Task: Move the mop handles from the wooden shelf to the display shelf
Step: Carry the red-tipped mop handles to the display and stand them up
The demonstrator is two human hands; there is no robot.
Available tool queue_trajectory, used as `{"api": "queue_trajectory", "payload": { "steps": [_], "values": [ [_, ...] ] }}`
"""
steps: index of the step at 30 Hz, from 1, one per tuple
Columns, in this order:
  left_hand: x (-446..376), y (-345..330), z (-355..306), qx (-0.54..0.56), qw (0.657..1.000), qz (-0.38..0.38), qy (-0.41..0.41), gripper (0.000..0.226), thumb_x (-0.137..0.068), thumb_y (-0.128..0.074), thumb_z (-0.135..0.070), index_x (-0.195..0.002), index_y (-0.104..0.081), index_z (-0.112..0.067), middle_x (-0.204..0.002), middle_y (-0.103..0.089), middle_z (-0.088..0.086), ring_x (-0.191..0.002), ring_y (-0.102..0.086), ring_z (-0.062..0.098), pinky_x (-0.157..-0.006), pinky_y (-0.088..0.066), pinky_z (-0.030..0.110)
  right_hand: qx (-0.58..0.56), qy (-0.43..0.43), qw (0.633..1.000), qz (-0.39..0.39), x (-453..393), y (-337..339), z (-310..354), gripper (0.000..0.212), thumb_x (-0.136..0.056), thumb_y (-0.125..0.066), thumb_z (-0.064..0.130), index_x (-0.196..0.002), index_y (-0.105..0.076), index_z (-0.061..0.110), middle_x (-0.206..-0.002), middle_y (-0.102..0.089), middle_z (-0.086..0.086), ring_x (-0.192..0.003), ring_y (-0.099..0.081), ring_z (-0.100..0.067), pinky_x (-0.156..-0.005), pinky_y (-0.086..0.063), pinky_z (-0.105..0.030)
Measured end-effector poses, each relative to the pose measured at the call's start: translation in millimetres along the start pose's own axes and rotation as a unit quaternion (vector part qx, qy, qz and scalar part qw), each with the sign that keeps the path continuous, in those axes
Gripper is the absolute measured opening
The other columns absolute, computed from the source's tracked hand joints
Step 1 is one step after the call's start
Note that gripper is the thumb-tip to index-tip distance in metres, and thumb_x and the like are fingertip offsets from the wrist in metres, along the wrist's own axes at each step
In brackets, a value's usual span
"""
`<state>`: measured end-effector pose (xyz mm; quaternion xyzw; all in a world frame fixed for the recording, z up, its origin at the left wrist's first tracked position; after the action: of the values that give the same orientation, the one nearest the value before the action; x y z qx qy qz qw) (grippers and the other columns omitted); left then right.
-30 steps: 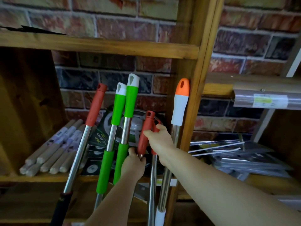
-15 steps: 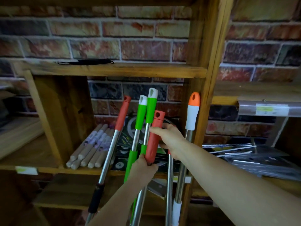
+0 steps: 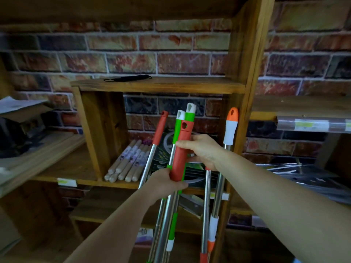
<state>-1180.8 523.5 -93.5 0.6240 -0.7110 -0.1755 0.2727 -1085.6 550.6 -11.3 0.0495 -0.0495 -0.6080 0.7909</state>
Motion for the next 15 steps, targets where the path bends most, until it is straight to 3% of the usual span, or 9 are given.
{"api": "queue_trajectory", "payload": {
  "steps": [2,7,12,15],
  "values": [
    [13.3,6.1,-0.3,-0.002,1.0,-0.008,-0.007,0.046,-0.077,-0.071,-0.039,-0.114,-0.055,-0.018,-0.106,-0.064,0.005,-0.098,-0.063,0.019,-0.086,-0.054,0.035,-0.004,0.01,1.0,0.016,10.9,-9.8,6.3,0.004,-0.086,-0.062,0.011,-0.085,-0.062,0.015,-0.09,-0.064,-0.006,-0.076,-0.062,-0.015,-0.065,-0.054,-0.026],
    [50.6,9.6,-5.3,-0.023,0.999,0.023,-0.02,0.036,-0.077,-0.069,-0.028,-0.106,-0.06,-0.007,-0.102,-0.064,0.015,-0.095,-0.064,0.025,-0.082,-0.055,0.037,0.006,0.022,0.999,0.035,43.6,-28.1,26.9,0.009,-0.085,-0.059,0.011,-0.078,-0.061,0.017,-0.078,-0.059,-0.004,-0.076,-0.058,-0.018,-0.074,-0.053,-0.034],
    [89.6,7.7,-11.5,-0.066,0.996,0.039,-0.037,0.021,-0.077,-0.065,-0.027,-0.082,-0.052,-0.011,-0.078,-0.052,0.004,-0.071,-0.053,0.018,-0.064,-0.046,0.027,-0.043,0.009,0.998,0.037,80.0,-50.1,40.5,0.013,-0.082,-0.054,0.002,-0.071,-0.056,0.01,-0.069,-0.058,-0.01,-0.062,-0.06,-0.019,-0.075,-0.053,-0.036],
    [108.4,8.4,-14.9,-0.069,0.996,0.038,-0.051,0.019,-0.078,-0.065,-0.026,-0.079,-0.051,-0.013,-0.071,-0.048,0.001,-0.063,-0.049,0.014,-0.059,-0.041,0.023,-0.101,0.005,0.993,0.059,102.7,-64.5,45.0,0.02,-0.085,-0.049,-0.003,-0.068,-0.053,0.008,-0.064,-0.056,-0.01,-0.056,-0.06,-0.018,-0.066,-0.055,-0.029]
  ]
}}
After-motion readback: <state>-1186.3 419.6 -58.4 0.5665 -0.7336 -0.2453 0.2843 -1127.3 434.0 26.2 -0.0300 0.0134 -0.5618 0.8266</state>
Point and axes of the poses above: each hand's wrist, its own x-axis away from the middle knuckle, its own y-axis out of the back of the hand, z = x × y, the point moved 10 cm from there along -x, towards the middle knuckle
